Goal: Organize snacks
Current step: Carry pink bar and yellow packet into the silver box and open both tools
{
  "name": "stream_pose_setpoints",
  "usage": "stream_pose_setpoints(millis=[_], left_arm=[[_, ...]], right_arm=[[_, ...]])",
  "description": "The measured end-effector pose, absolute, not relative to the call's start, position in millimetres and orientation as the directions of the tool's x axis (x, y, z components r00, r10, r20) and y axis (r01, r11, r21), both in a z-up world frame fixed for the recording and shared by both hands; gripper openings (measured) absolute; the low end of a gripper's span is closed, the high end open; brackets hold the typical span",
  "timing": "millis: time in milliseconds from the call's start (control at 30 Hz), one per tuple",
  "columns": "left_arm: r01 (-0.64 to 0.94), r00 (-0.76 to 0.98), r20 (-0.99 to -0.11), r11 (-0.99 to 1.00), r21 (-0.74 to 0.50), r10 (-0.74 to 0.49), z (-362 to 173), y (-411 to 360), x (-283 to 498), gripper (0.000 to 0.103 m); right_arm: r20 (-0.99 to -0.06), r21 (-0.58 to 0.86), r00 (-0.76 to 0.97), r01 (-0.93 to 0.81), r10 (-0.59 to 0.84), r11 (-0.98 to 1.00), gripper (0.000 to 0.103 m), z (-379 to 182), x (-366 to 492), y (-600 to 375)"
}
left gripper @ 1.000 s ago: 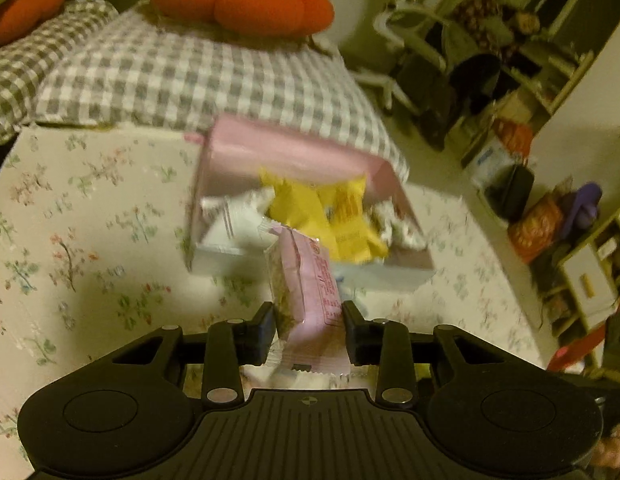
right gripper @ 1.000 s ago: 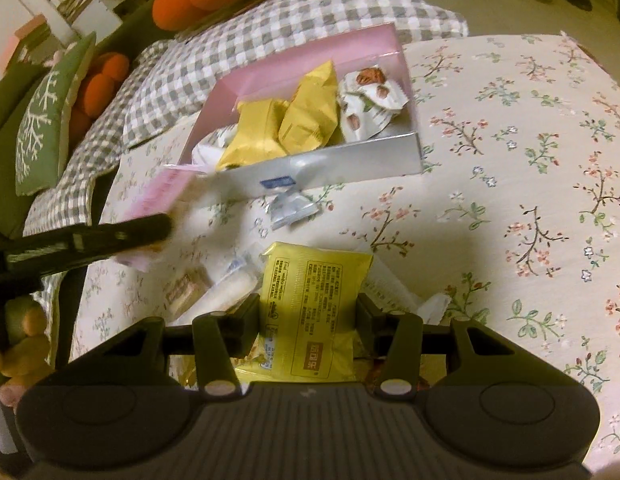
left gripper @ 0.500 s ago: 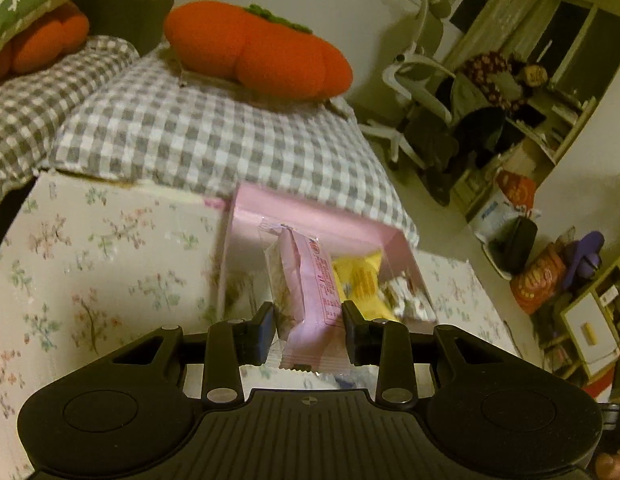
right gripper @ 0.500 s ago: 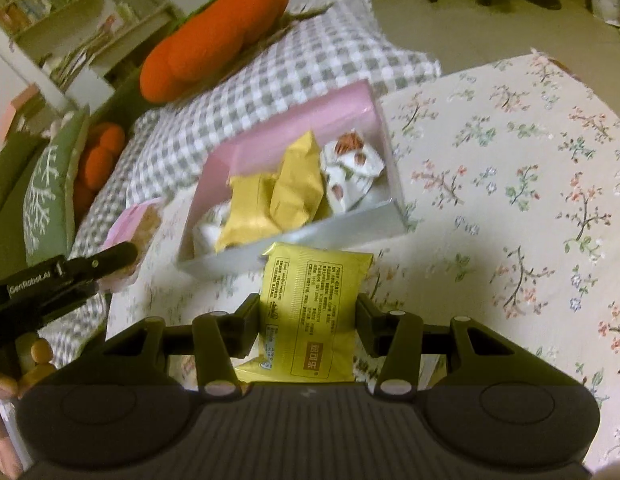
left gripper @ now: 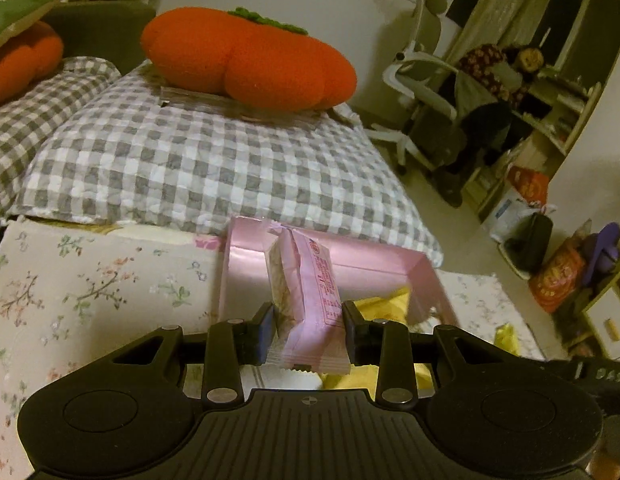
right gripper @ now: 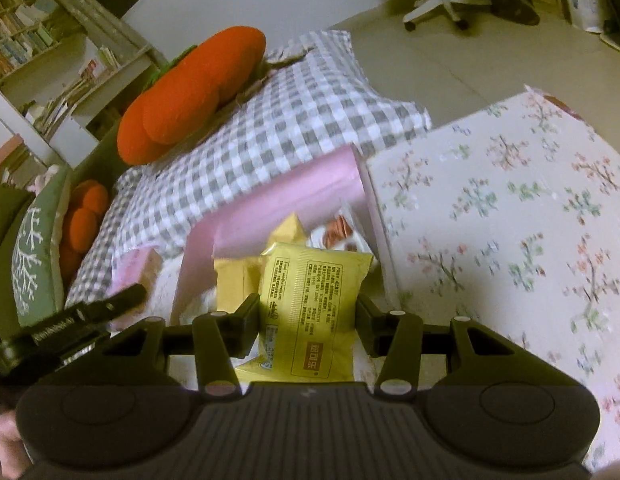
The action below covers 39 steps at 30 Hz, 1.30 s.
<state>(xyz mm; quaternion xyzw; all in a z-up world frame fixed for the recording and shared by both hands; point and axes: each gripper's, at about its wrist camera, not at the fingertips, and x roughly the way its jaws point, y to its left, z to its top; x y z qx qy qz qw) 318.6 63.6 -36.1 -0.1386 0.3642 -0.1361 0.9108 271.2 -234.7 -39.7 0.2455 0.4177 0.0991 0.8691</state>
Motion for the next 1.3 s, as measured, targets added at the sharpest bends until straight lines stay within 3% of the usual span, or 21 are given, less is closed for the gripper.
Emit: stream_pose_setpoints(millis=[367, 567, 633, 700, 867, 1300], left_arm=[[0.146, 0.699, -0.657, 0.956, -0.256, -0.283, -59, 56, 354, 0.032], [0.171, 0.718, -0.66, 0.975, -0.139, -0.22, -68, 44, 368, 0.032], [0.199, 0.717, -0.656, 0.971, -0.132, -0.236, -66, 46, 366, 0.039], [0.199, 0.732, -0.641, 0.972, -0.125, -0.232, -59, 54, 363, 0.039], [0.11, 0.724, -0.651, 0.969, -0.22, -0.23, -52, 83, 363, 0.038], [-0.001, 0.706, -0.678, 0.958, -0.286, -0.202, -46, 108, 352, 0.038]], right_arm=[[-0.666, 0.505, 0.639, 0.008, 0.384, 0.863, 0.045, -39, 304, -214], [-0.661, 0.506, 0.638, -0.009, 0.394, 0.863, 0.045, -43, 323, -195], [-0.658, 0.51, 0.639, -0.009, 0.398, 0.86, 0.045, -44, 331, -191], [-0.653, 0.514, 0.645, -0.008, 0.397, 0.858, 0.045, -44, 338, -187], [-0.647, 0.488, 0.648, -0.052, 0.401, 0.871, 0.045, -42, 357, -163], [-0.616, 0.487, 0.69, -0.046, 0.38, 0.872, 0.053, -48, 369, -136]])
